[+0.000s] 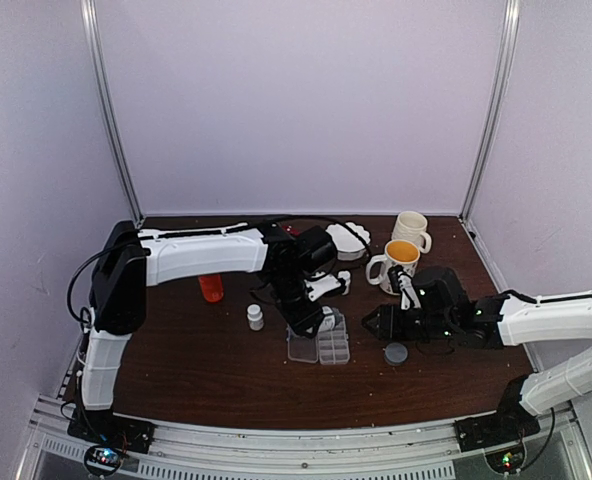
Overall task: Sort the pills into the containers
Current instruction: Pour the pill into the compartment of the pill container.
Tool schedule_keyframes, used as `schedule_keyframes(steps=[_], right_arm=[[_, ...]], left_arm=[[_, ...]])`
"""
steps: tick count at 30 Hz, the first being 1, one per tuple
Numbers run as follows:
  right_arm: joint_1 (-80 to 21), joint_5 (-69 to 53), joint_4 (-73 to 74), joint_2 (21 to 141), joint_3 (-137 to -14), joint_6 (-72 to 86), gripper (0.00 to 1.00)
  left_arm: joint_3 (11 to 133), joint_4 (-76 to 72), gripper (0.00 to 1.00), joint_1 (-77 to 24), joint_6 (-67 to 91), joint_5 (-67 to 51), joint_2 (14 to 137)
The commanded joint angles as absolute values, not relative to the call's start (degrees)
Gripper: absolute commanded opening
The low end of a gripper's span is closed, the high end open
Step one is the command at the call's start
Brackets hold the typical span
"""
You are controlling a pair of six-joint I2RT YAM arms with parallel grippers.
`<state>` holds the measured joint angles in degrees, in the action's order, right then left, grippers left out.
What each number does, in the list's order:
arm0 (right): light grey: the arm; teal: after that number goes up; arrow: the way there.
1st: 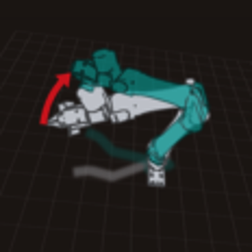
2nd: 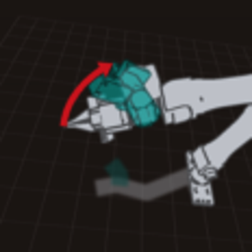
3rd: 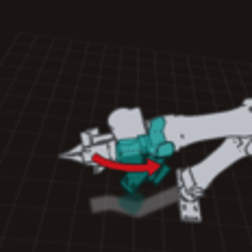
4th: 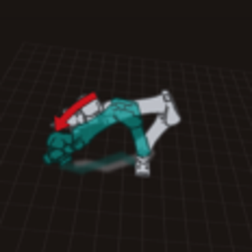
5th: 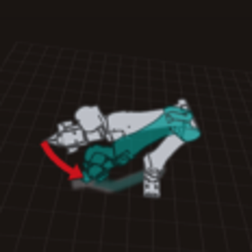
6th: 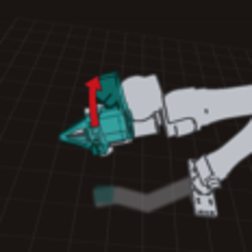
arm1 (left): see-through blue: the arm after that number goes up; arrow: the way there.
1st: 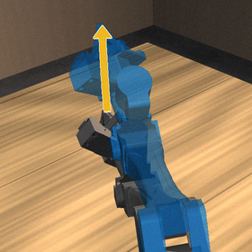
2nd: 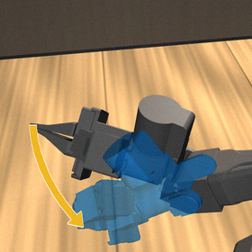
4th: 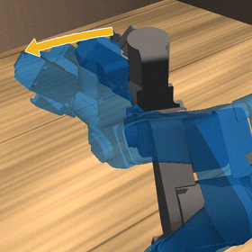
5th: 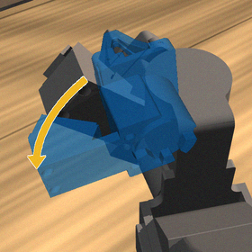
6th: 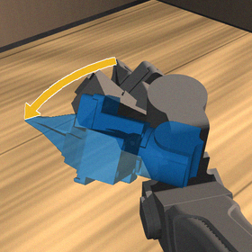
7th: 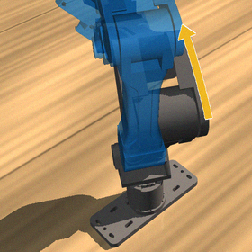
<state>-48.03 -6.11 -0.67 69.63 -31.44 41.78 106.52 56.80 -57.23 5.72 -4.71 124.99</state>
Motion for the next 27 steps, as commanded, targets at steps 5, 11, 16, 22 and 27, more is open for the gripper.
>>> schedule_keyframes(steps=[5, 11, 16, 22, 27], right_arm=[[-48.3, -5.1, -1.2, 69.2, -31.4, 41.4, 0.46], [-48.3, -4.8, -0.7, 68.8, -31.8, 41.2, 0.46], [-48.4, -5.7, -1.2, 69.7, -32.0, 41.6, 0.46], [-48.4, -5.6, -0.8, 69.3, -32.0, 41.6, 0.46], [-48.3, -4.9, -0.5, 69.0, -32.0, 41.4, 0.46]], left_arm=[[106.8, 54.0, 0.00, -57.3, 6.5, -6.0, 126.3], [106.3, 54.4, 0.00, -57.4, 6.5, -3.6, 122.7], [112.9, 62.9, 0.00, -57.1, 6.5, -3.1, 128.2], [113.0, 62.3, 0.00, -57.4, 6.8, -4.3, 127.8], [109.3, 57.8, 0.00, -57.5, 5.9, -4.0, 125.5]])
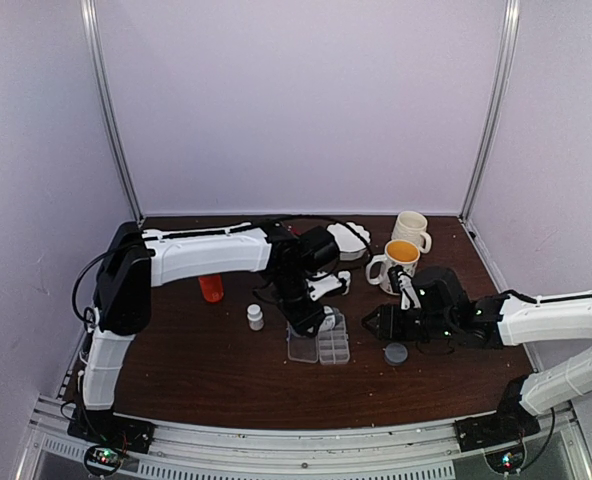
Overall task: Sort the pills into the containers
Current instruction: Pour the pill into the compartment of the pill container.
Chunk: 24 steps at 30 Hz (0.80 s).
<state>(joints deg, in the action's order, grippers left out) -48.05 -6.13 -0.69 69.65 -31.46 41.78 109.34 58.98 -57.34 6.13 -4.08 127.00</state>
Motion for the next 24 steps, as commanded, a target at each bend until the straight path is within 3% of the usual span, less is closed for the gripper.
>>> schedule_keyframes(steps=[1, 6, 10, 13, 17, 21, 24], right_arm=[[-48.3, -5.2, -0.4, 69.1, -32.4, 41.4, 0.46], [-48.3, -4.7, -0.4, 68.6, -31.9, 41.2, 0.46], [-48.4, -5.0, 0.7, 68.7, -32.4, 41.1, 0.46], [-48.3, -4.6, 0.6, 68.7, -32.2, 41.0, 0.46], [-48.4, -5.2, 1.0, 69.0, -32.9, 40.9, 0.46], [-48.3, -4.6, 0.5, 69.2, -32.4, 40.9, 0.46], [-48.4, -5.2, 0.7, 69.9, -33.2, 40.8, 0.46]], left_arm=[[112.8, 61.9, 0.00, -57.5, 6.0, -3.7, 127.3], [110.4, 59.2, 0.00, -57.9, 5.3, -3.9, 127.0], [116.0, 66.0, 0.00, -58.1, 5.9, -3.5, 129.3], [110.6, 58.6, 0.00, -58.1, 5.1, -3.2, 126.4], [118.1, 66.7, 0.00, -58.0, 5.7, -2.0, 130.9], [113.6, 61.4, 0.00, -58.1, 4.8, -2.8, 129.1], [120.6, 70.2, 0.00, -58.1, 5.8, -2.0, 132.2]])
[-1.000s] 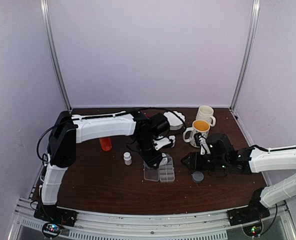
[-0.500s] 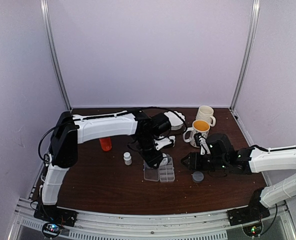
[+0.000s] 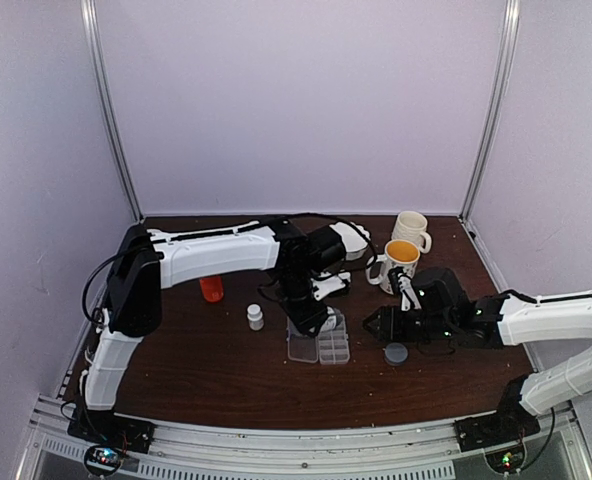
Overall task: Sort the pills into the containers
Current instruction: Pour the pill into the compartment of the pill container.
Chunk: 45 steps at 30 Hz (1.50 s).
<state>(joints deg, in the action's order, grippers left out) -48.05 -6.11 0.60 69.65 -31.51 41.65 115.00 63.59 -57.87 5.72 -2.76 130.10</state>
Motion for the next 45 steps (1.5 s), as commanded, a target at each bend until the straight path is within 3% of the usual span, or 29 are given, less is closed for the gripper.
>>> schedule_keyframes(steps=[1, 5, 9, 18, 21, 25, 29, 45], right_arm=[[-48.4, -5.2, 0.7, 69.8, -33.1, 40.9, 0.46], [-48.4, -4.8, 0.2, 69.9, -32.7, 40.8, 0.46], [-48.4, -5.4, 0.2, 70.1, -33.1, 41.0, 0.46], [-48.3, -4.9, 0.2, 69.6, -32.5, 40.9, 0.46], [-48.4, -5.1, 0.3, 69.8, -32.6, 41.0, 0.46], [-48.4, -4.8, 0.2, 69.6, -32.1, 41.1, 0.46], [-48.3, -5.3, 0.5, 69.7, -32.7, 41.1, 0.46], [-48.3, -4.2, 2.1, 67.6, -31.9, 41.1, 0.46]], left_arm=[[121.2, 70.7, 0.00, -58.5, 5.7, -2.2, 131.2], [112.9, 61.3, 0.00, -58.2, 4.9, -0.9, 125.8], [118.4, 67.2, 0.00, -57.6, 5.9, -1.7, 129.5], [115.4, 63.3, 0.00, -57.6, 5.6, -1.8, 129.0], [119.2, 68.9, 0.00, -57.6, 6.5, -1.2, 130.1], [113.4, 62.0, 0.00, -57.5, 5.6, -0.9, 127.1], [120.0, 68.5, 0.00, -57.2, 6.2, -1.4, 131.1], [119.3, 66.9, 0.00, -56.7, 5.6, 0.0, 131.4]])
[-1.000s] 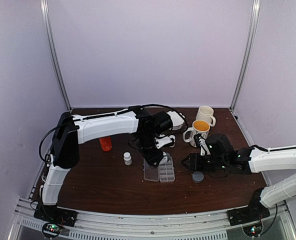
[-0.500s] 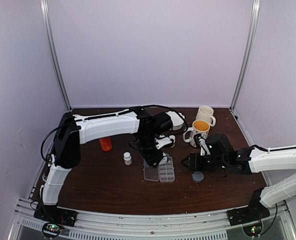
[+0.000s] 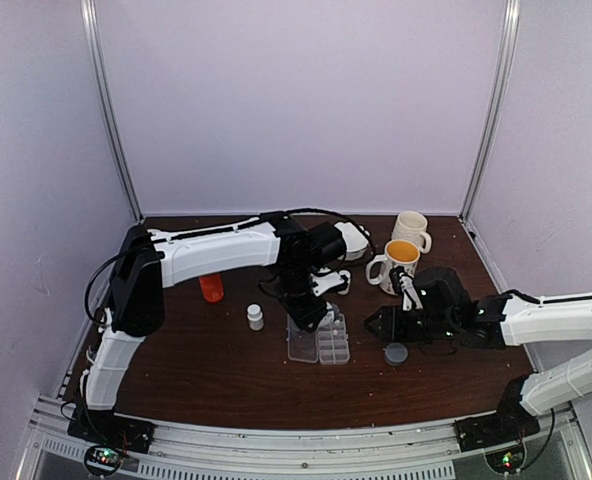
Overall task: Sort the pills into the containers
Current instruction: Pour the pill into the compartment of the pill container.
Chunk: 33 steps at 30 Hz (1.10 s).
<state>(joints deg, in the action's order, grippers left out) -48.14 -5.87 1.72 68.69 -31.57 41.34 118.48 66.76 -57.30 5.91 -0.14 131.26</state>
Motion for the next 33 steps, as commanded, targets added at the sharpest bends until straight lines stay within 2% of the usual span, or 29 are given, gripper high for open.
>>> schedule_keyframes(steps=[1, 3, 6, 10, 19, 22, 26, 29, 33], right_arm=[[-48.4, -4.2, 2.5, 67.7, -32.2, 40.9, 0.46], [-48.4, -4.2, 3.0, 67.4, -32.4, 40.8, 0.46], [-48.3, -3.9, 2.4, 67.0, -31.9, 40.9, 0.46], [-48.4, -4.2, 2.7, 67.0, -32.2, 41.1, 0.46], [-48.4, -3.5, 3.5, 66.3, -32.0, 40.9, 0.46], [-48.3, -3.7, 3.6, 66.5, -32.3, 40.9, 0.47], [-48.3, -3.6, 3.2, 66.4, -31.9, 41.0, 0.46], [-48.4, -4.0, 3.7, 66.8, -32.4, 40.9, 0.46], [-48.3, -3.8, 3.2, 66.7, -32.3, 40.9, 0.46]], left_arm=[[122.5, 70.2, 0.00, -56.8, 6.0, -1.6, 132.3], [122.8, 70.0, 0.00, -57.0, 6.3, -1.6, 130.8], [115.7, 62.8, 0.00, -56.7, 5.5, -0.9, 128.0], [121.5, 69.8, 0.00, -56.3, 6.3, -1.0, 131.9], [116.4, 63.6, 0.00, -56.7, 6.1, -2.0, 128.4], [119.0, 67.9, 0.00, -56.7, 6.5, -2.4, 130.7], [114.0, 63.4, 0.00, -56.7, 6.5, -1.9, 128.8], [116.8, 66.9, 0.00, -56.8, 7.1, -1.3, 129.1], [113.5, 64.9, 0.00, -56.6, 7.2, 1.0, 127.2]])
